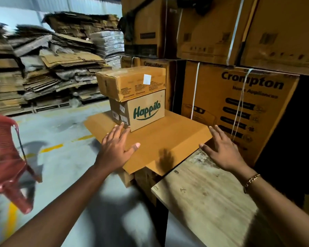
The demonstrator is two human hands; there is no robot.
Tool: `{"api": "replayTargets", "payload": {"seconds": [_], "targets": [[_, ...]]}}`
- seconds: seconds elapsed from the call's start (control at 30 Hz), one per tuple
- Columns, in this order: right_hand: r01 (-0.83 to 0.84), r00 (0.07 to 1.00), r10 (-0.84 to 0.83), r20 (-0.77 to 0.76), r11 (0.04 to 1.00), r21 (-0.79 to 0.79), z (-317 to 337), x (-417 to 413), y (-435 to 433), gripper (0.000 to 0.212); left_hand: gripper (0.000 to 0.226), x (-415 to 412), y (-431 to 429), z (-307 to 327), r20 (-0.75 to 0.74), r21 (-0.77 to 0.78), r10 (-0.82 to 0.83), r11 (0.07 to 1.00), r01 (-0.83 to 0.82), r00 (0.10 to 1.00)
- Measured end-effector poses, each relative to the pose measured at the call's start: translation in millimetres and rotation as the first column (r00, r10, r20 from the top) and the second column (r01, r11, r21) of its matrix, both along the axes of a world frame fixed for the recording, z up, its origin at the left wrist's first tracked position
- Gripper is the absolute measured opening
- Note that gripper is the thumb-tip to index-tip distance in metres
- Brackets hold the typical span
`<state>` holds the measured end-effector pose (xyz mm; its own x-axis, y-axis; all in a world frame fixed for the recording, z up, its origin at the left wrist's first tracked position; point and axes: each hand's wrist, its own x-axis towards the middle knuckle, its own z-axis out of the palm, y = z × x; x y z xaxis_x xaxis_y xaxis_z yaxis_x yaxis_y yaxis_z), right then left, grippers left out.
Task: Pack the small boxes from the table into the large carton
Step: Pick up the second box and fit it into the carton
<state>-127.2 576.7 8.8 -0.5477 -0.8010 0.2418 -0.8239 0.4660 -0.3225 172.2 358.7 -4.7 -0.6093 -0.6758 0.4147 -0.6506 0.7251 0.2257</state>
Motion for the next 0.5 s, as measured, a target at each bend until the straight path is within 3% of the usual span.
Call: {"api": "replayTargets", "payload": {"seconds": [0.3, 0.5], "targets": [[-0.171, 0.978, 0.179, 0.109, 0.982, -0.078, 18, -42, -211, 0.085, 0.093, -21, -151, 29, -0.046, 0.023, 0.165, 0.986, -0.164, 0.985], [-0.231, 0.937, 0.261, 0.232, 0.961, -0.149, 37, -51, -323, 0.08, 0.089, -30, -245, 40, -0.075, 0.028, 0.221, 0.975, -0.219, 0.972]]}}
